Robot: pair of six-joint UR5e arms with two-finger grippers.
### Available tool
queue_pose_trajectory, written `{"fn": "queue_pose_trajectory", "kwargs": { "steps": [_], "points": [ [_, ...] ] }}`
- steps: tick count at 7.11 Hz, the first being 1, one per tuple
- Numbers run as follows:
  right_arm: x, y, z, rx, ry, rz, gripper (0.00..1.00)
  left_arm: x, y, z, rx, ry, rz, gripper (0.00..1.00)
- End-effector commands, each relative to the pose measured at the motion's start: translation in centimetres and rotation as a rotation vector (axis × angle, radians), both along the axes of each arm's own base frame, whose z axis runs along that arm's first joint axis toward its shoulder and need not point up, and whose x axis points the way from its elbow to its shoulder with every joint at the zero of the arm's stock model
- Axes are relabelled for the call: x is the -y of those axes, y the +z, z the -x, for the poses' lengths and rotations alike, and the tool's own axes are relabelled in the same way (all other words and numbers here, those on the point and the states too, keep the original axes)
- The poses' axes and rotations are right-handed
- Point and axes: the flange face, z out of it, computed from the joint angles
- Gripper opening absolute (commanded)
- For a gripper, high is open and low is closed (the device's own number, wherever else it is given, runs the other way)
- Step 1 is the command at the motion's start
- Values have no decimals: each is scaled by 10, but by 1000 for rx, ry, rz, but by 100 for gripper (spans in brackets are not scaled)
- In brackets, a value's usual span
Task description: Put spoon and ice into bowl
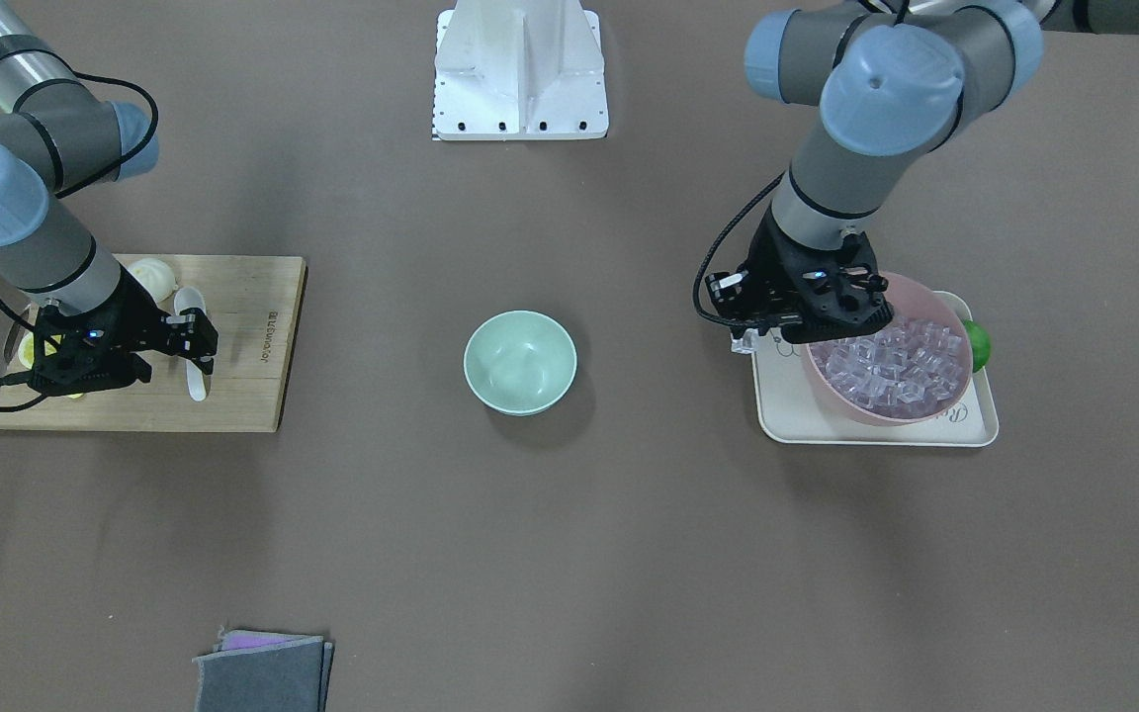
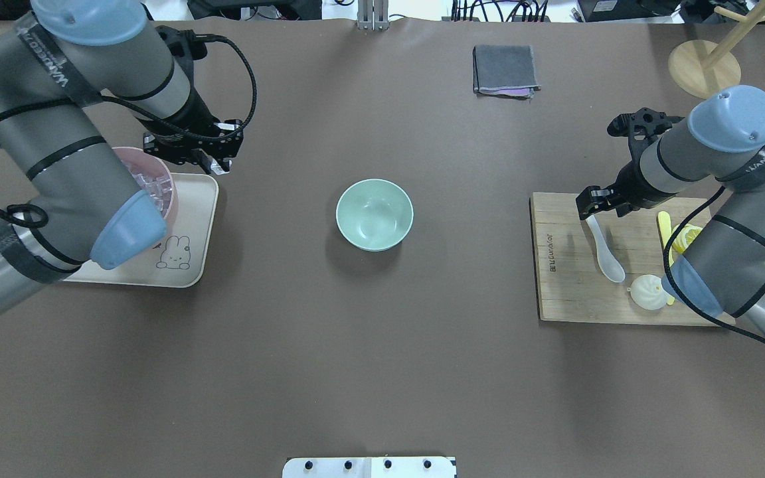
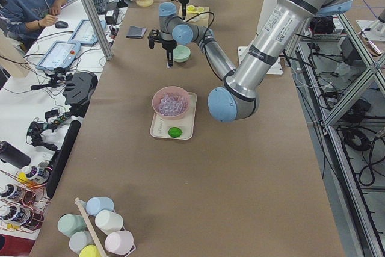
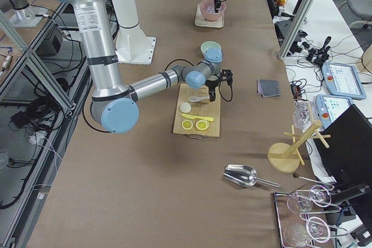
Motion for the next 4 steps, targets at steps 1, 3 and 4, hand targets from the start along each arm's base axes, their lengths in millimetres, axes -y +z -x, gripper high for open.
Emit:
{"fn": "queue_pose_trajectory", "kwargs": {
  "steps": [1, 3, 4],
  "points": [
    [-6, 3, 7, -2, -16, 4, 61, -4, -31, -37, -20, -12, 34, 0],
    [-11, 5, 12, -6, -27, 7, 61, 2, -41, -61, -22, -10, 49, 0],
    [-14, 10, 10, -10, -30, 14, 58, 7, -44, -76, -52, -23, 51, 0]
  ]
}}
